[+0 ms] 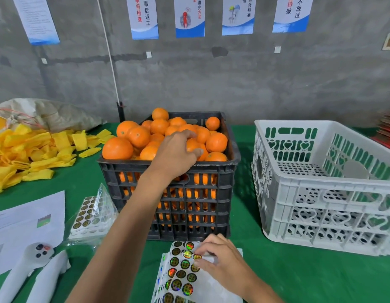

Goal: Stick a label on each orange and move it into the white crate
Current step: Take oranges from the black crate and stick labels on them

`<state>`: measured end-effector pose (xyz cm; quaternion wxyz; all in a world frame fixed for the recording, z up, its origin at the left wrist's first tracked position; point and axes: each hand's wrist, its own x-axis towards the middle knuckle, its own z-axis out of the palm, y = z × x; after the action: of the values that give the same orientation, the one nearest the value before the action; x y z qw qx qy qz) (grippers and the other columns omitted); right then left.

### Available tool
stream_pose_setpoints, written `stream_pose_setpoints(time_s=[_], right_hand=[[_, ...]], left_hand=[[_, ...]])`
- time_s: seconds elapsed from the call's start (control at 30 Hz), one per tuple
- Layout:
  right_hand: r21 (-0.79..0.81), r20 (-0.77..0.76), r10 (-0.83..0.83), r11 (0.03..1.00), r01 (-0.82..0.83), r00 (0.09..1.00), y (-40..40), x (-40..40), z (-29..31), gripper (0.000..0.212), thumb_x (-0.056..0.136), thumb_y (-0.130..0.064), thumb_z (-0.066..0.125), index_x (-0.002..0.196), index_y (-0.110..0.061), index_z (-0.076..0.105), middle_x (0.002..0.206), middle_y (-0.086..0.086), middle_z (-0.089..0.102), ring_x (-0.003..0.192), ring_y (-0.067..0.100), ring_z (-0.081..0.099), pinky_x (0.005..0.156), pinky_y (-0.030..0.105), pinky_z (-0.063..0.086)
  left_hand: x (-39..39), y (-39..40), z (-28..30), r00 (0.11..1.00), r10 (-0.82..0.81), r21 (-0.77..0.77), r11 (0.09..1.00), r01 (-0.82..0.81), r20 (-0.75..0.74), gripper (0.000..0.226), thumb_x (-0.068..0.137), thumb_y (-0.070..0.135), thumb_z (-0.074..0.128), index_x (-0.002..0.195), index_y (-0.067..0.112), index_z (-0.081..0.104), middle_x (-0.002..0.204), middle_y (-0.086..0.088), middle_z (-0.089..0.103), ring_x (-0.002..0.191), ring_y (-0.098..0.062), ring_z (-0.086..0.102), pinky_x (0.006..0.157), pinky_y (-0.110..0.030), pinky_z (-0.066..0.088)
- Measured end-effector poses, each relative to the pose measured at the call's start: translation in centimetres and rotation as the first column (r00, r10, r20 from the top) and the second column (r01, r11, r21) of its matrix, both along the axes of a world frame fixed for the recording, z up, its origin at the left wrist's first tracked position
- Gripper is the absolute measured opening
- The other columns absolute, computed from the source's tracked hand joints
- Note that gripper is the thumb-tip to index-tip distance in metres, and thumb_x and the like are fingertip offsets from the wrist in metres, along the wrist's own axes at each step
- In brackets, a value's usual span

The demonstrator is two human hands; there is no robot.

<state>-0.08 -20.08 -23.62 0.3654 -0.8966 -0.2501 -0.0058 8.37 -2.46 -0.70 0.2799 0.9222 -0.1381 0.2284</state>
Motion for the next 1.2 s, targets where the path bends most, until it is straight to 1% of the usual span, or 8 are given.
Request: stream_pose_setpoints(time_s=[0.3, 0.43, 0.53, 0.63, 0.77, 1.0, 1.07, 1.2], right_hand=[[-0.207, 0.242, 0.002, 0.977, 0.050, 0.970, 0.0, -1.1, 0.5, 0.042, 0.099, -0.062, 0.043, 0.127, -0.042, 0.068, 0.119, -0.028, 0.065, 0.100, -0.007, 0.050, 0.094, 0.015, 0.034], [-0.134, 0.162, -0.002, 0.991, 0.024, 0.987, 0.1, -1.1, 0.7, 0.035, 0.099, -0.057, 0.048, 0.123, -0.040, 0.067, 0.114, -0.026, 0.062, 0.102, -0.005, 0.049, 0.097, 0.019, 0.037], [-0.095, 0.098, 0.015, 0.995, -0.006, 0.995, 0.2, -0.9, 0.6, 0.042, 0.098, -0.059, 0.053, 0.135, -0.041, 0.061, 0.107, -0.024, 0.052, 0.103, -0.004, 0.043, 0.099, 0.020, 0.036], [-0.089, 0.082, 0.011, 0.996, -0.003, 0.997, 0.4, -0.7, 0.7, 0.036, 0.100, -0.053, 0.057, 0.131, -0.038, 0.067, 0.103, -0.020, 0.050, 0.101, -0.002, 0.043, 0.099, 0.024, 0.037], [-0.082, 0.105, -0.010, 0.996, 0.018, 0.994, 0.6, -0.7, 1.0, 0.024, 0.102, -0.043, 0.057, 0.121, -0.035, 0.069, 0.100, -0.018, 0.050, 0.098, 0.002, 0.044, 0.098, 0.029, 0.040], [-0.229, 0.240, 0.054, 0.973, 0.003, 0.969, 1.4, -1.2, 1.6, 0.040, 0.106, -0.026, 0.046, 0.141, -0.043, 0.056, 0.097, -0.013, 0.046, 0.094, 0.010, 0.042, 0.091, 0.031, 0.039], [-0.327, 0.349, 0.087, 0.945, 0.034, 0.933, 1.2, -1.3, 1.7, 0.043, 0.105, -0.022, 0.051, 0.141, -0.043, 0.056, 0.099, -0.012, 0.050, 0.088, 0.013, 0.045, 0.084, 0.032, 0.044], [-0.445, 0.507, 0.166, 0.891, 0.092, 0.846, 1.0, -1.2, 1.1, 0.060, 0.080, -0.012, 0.077, 0.131, -0.043, 0.064, 0.111, -0.015, 0.062, 0.078, 0.010, 0.055, 0.076, 0.027, 0.053]], left_hand=[[-0.3, 0.0, 0.0, 1.000, 0.005, -0.005, 1.000, -0.005, 0.009, 0.056, 0.094, 0.035, 0.073, 0.143, 0.014, 0.057, 0.134, -0.006, 0.066, 0.123, -0.025, 0.059, 0.091, -0.029, 0.045], [-0.3, 0.0, -0.1, 1.000, 0.006, -0.018, 1.000, -0.006, 0.003, 0.054, 0.094, 0.035, 0.073, 0.142, 0.014, 0.058, 0.119, -0.011, 0.070, 0.110, -0.028, 0.063, 0.078, -0.026, 0.039], [-0.3, 0.0, -0.1, 1.000, 0.008, -0.017, 1.000, -0.008, 0.010, 0.053, 0.094, 0.034, 0.073, 0.141, 0.014, 0.059, 0.118, -0.011, 0.070, 0.109, -0.028, 0.063, 0.078, -0.027, 0.039], [-0.3, 0.1, -0.1, 1.000, 0.005, -0.019, 1.000, -0.005, 0.008, 0.054, 0.095, 0.034, 0.073, 0.142, 0.014, 0.058, 0.121, -0.010, 0.069, 0.112, -0.027, 0.062, 0.080, -0.028, 0.040], [-0.2, 0.0, -0.2, 1.000, 0.005, -0.015, 1.000, -0.005, 0.015, 0.053, 0.095, 0.034, 0.073, 0.142, 0.014, 0.058, 0.126, -0.010, 0.068, 0.117, -0.027, 0.061, 0.084, -0.028, 0.042], [-0.1, -0.1, -0.3, 0.999, 0.028, -0.008, 1.000, -0.028, 0.018, 0.053, 0.094, 0.036, 0.073, 0.141, 0.016, 0.059, 0.123, -0.011, 0.068, 0.114, -0.029, 0.062, 0.083, -0.032, 0.043], [-0.4, -0.1, -0.1, 0.999, 0.035, -0.008, 0.999, -0.035, 0.011, 0.053, 0.094, 0.036, 0.073, 0.141, 0.015, 0.059, 0.121, -0.011, 0.069, 0.113, -0.029, 0.062, 0.081, -0.029, 0.041], [-0.8, -0.2, 0.2, 0.999, 0.037, -0.005, 0.999, -0.037, 0.002, 0.053, 0.095, 0.036, 0.072, 0.142, 0.015, 0.059, 0.129, -0.007, 0.067, 0.120, -0.026, 0.060, 0.087, -0.028, 0.043]])
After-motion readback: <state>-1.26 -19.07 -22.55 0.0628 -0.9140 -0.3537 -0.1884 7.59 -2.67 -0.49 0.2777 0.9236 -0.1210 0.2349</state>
